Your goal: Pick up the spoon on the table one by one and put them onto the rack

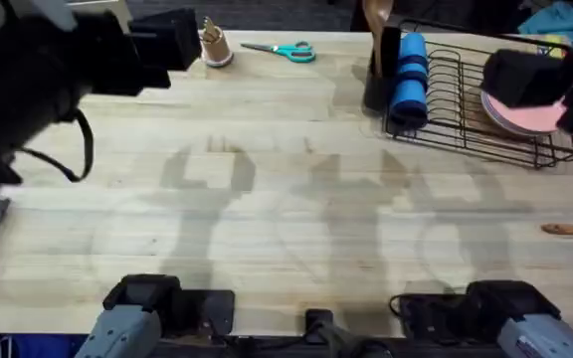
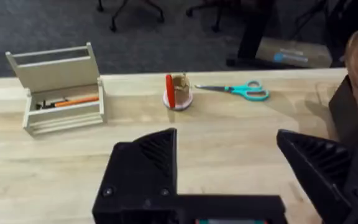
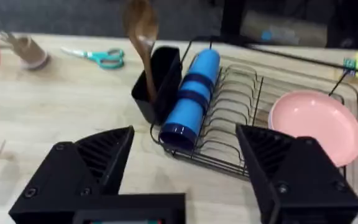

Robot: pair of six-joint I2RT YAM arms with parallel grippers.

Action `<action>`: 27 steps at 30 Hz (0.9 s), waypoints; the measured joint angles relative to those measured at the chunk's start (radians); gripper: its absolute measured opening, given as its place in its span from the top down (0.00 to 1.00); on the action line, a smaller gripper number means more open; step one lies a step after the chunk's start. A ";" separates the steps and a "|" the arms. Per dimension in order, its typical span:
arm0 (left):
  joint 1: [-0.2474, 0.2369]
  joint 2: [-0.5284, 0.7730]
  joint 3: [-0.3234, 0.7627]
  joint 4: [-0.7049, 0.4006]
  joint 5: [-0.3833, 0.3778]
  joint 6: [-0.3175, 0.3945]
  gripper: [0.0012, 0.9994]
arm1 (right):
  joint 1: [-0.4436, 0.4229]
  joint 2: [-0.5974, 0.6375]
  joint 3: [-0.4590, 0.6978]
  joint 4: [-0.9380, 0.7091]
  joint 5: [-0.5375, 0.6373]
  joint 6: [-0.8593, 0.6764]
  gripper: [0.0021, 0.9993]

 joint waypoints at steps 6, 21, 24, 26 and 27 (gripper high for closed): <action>0.000 0.101 0.139 -0.141 0.000 0.000 0.01 | 0.000 0.142 0.140 -0.111 -0.002 0.000 0.00; 0.000 0.176 0.197 -0.185 0.003 0.000 0.01 | 0.000 0.205 0.171 -0.141 -0.063 0.000 0.00; 0.000 0.176 0.197 -0.184 0.003 0.000 0.01 | 0.000 0.205 0.171 -0.141 -0.066 0.000 0.00; 0.000 0.176 0.197 -0.184 0.003 0.000 0.01 | 0.000 0.205 0.171 -0.142 -0.068 0.000 0.00; 0.000 0.176 0.197 -0.184 0.003 0.000 0.01 | 0.000 0.205 0.172 -0.145 -0.070 0.000 0.00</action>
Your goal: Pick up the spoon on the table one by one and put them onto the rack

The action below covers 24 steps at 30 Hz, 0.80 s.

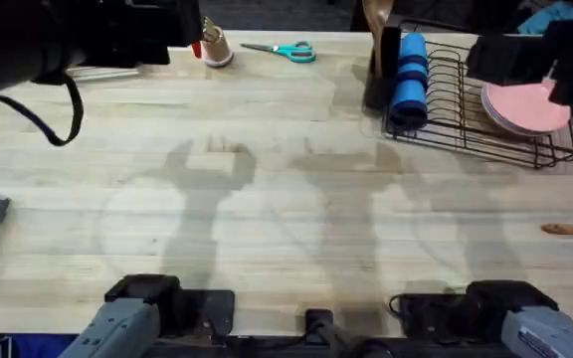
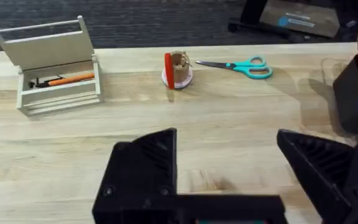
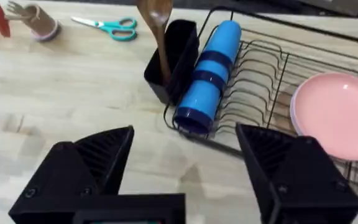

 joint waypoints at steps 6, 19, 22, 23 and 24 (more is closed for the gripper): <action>0.000 0.000 0.000 0.000 0.000 0.000 0.01 | 0.000 0.000 0.001 -0.023 0.003 0.000 0.00; 0.000 0.000 0.000 0.000 0.000 0.000 0.01 | -0.002 0.000 0.001 -0.023 0.316 0.064 0.00; 0.000 0.000 0.000 0.000 0.000 0.000 0.01 | -0.021 0.000 0.001 -0.023 0.373 0.092 0.00; 0.000 0.000 0.000 0.000 0.000 0.000 0.01 | -0.033 0.000 0.001 -0.023 0.387 0.105 0.00; 0.000 0.000 0.000 0.000 0.000 0.000 0.01 | -0.051 0.000 0.001 -0.024 0.398 0.120 0.00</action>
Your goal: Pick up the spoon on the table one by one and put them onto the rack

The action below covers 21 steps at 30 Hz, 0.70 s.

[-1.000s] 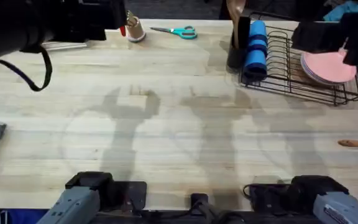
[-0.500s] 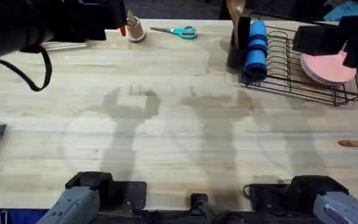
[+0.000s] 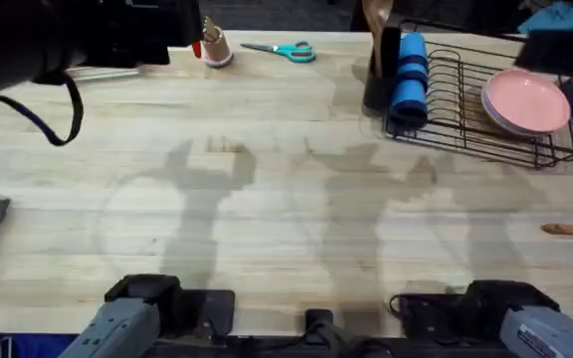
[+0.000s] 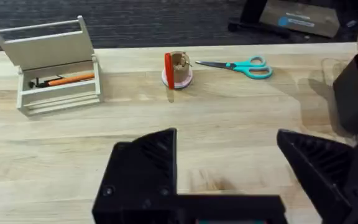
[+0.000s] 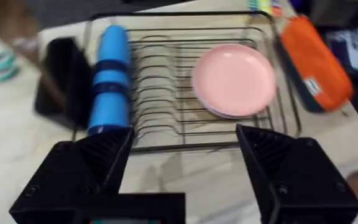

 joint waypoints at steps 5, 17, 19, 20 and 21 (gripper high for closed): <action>0.000 0.000 0.000 0.000 0.000 0.000 0.01 | -0.118 0.000 0.000 0.000 0.032 0.100 0.00; 0.000 0.000 0.000 0.000 0.000 0.000 0.01 | -0.469 0.000 0.000 -0.055 0.044 0.282 0.00; 0.000 0.000 0.000 0.000 0.000 0.000 0.01 | -0.533 0.000 0.000 -0.075 0.044 0.308 0.00; 0.000 0.000 0.000 0.000 0.000 0.000 0.01 | -0.560 0.000 0.000 -0.081 0.044 0.318 0.00; 0.000 0.000 0.000 0.000 0.000 0.000 0.01 | -0.590 0.000 0.000 -0.085 0.044 0.327 0.00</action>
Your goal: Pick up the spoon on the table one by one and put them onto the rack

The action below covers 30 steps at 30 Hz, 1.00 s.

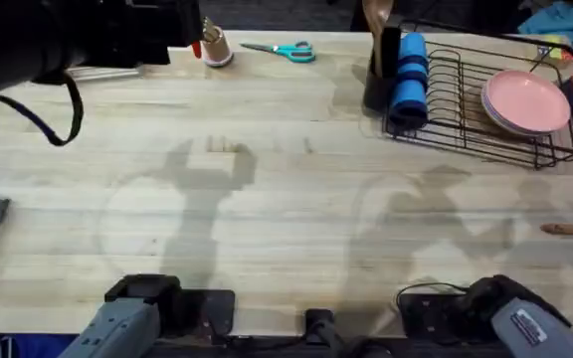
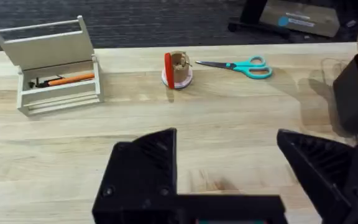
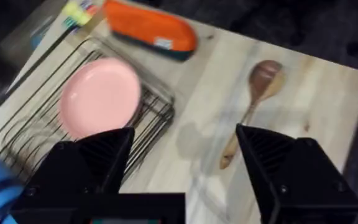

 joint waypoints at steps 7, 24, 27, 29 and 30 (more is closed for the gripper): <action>0.000 0.000 0.000 0.000 0.000 0.000 0.01 | -0.169 0.001 0.000 -0.005 0.000 0.028 0.00; 0.000 0.000 0.000 0.000 0.000 0.000 0.01 | -0.323 0.297 0.002 0.011 -0.012 0.032 0.00; 0.000 0.000 0.000 0.000 0.000 0.000 0.01 | -0.325 0.354 0.002 0.011 -0.012 0.033 0.00; 0.000 0.000 0.000 0.000 0.000 0.000 0.01 | -0.325 0.383 0.002 0.011 -0.013 0.048 0.00; 0.000 0.000 0.000 0.000 0.000 0.000 0.01 | -0.325 0.396 0.002 0.011 -0.015 0.060 0.00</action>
